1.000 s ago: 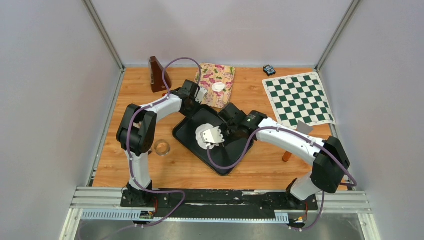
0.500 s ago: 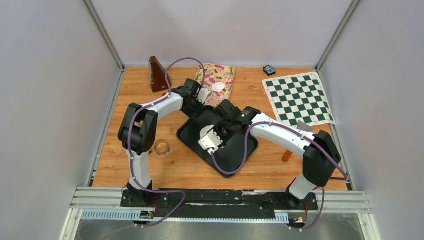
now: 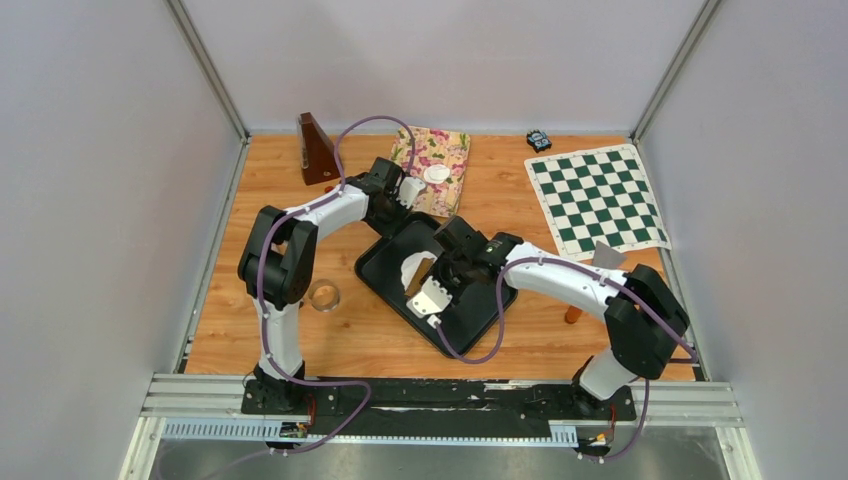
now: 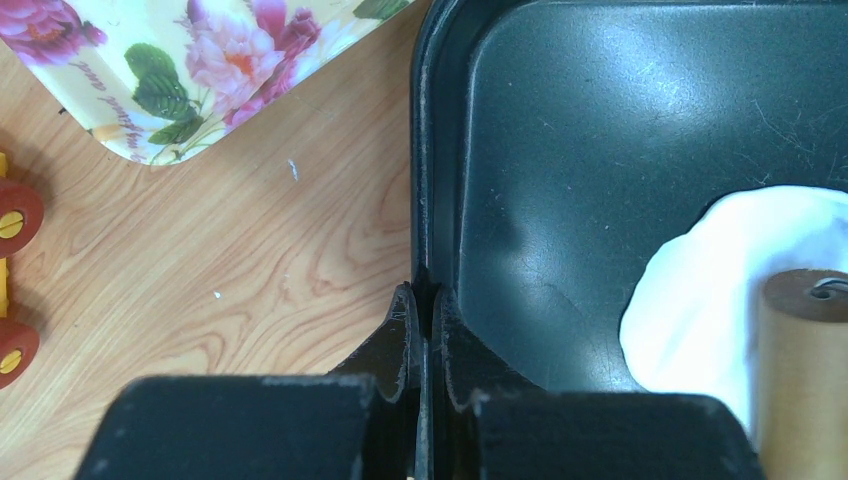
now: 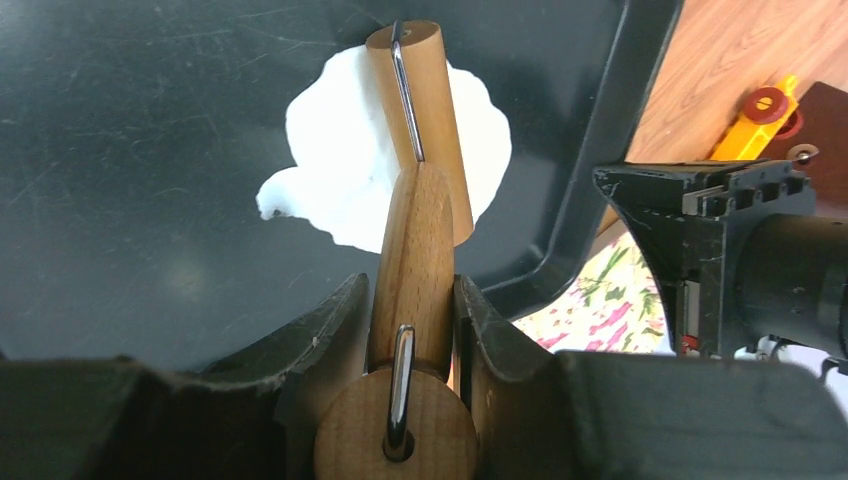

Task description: Roll out the dumpling wrappers from the dough

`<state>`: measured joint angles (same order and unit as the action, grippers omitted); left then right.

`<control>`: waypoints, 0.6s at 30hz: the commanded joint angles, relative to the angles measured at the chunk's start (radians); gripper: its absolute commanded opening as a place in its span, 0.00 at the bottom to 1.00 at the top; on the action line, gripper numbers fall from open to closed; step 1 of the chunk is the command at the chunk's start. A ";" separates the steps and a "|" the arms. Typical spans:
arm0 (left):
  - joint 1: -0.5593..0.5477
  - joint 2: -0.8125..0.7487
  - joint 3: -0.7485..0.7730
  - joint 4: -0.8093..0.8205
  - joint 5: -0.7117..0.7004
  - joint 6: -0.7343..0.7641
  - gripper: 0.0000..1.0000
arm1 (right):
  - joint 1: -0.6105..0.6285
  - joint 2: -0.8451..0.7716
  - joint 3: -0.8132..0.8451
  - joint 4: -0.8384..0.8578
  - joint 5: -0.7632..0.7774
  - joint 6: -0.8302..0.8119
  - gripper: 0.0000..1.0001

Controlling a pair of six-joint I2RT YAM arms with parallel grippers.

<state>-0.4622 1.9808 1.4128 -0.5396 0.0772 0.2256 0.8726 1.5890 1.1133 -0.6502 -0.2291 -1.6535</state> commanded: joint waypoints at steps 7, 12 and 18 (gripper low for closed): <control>-0.024 0.002 0.012 -0.023 0.065 0.016 0.00 | 0.009 0.083 -0.081 0.043 -0.064 0.024 0.00; -0.024 -0.009 0.008 -0.023 0.067 0.013 0.00 | 0.009 0.100 -0.080 0.038 -0.066 0.034 0.00; -0.024 -0.026 0.004 -0.025 0.069 0.018 0.00 | -0.006 0.024 -0.155 -0.050 -0.049 0.005 0.00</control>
<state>-0.4622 1.9808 1.4128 -0.5400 0.0792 0.2260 0.8734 1.6104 1.0569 -0.4770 -0.2630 -1.6524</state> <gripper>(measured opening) 0.022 0.326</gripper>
